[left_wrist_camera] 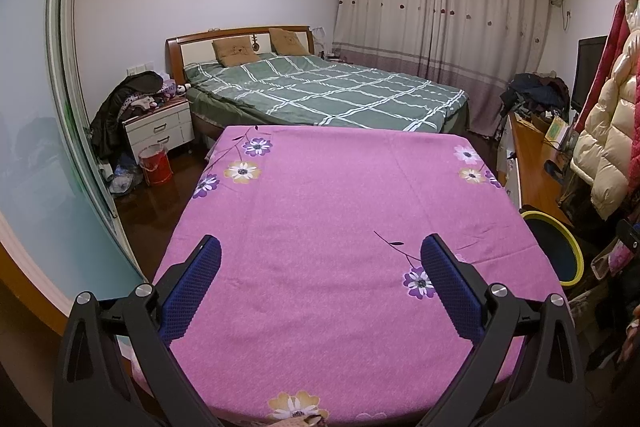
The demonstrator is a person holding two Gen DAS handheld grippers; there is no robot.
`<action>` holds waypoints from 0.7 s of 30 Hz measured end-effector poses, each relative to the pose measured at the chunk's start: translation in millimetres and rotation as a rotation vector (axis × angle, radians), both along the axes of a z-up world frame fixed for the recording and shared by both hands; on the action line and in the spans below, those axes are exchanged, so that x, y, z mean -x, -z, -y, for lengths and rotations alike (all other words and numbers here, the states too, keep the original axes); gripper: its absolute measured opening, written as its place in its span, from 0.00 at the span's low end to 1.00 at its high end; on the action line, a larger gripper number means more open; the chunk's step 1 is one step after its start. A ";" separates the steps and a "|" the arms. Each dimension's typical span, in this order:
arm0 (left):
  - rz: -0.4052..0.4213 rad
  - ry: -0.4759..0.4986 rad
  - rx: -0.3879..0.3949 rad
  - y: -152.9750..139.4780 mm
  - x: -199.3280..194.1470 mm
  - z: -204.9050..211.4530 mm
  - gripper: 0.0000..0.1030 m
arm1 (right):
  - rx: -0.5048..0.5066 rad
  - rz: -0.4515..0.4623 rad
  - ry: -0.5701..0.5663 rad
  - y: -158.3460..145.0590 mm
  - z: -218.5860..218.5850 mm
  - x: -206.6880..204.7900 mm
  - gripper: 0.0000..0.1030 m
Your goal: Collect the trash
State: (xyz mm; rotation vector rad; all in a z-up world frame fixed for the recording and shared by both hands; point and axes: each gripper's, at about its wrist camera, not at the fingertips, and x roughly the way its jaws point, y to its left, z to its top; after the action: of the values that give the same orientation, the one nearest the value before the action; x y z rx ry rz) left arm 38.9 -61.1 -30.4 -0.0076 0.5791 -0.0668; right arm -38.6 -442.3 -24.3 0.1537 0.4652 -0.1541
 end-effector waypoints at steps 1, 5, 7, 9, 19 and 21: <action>0.001 0.000 -0.003 0.7 0.0 0.7 0.95 | 0.000 -0.002 -0.001 0.4 -0.5 -0.4 0.94; 0.002 0.000 -0.005 1.9 -1.6 -1.9 0.95 | 0.000 -0.005 -0.004 0.1 -0.2 -1.5 0.94; -0.002 -0.001 -0.006 2.5 -1.7 -1.7 0.95 | 0.000 -0.007 -0.005 0.1 -0.4 -2.2 0.94; -0.005 0.001 -0.005 2.9 -2.8 -1.9 0.95 | 0.000 -0.008 -0.006 0.2 -0.4 -3.0 0.94; -0.018 0.032 -0.009 4.6 -11.1 3.3 0.95 | -0.003 -0.019 -0.009 1.1 -0.5 -7.2 0.94; -0.013 0.032 -0.004 3.9 -14.2 2.3 0.95 | -0.002 -0.022 -0.012 1.6 -0.9 -8.6 0.94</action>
State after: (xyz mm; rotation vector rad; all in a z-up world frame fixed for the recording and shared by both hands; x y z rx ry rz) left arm 53.1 -63.5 -34.2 0.0052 0.5923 -0.0971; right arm -30.1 -441.4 -25.9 0.1519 0.4877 -0.1439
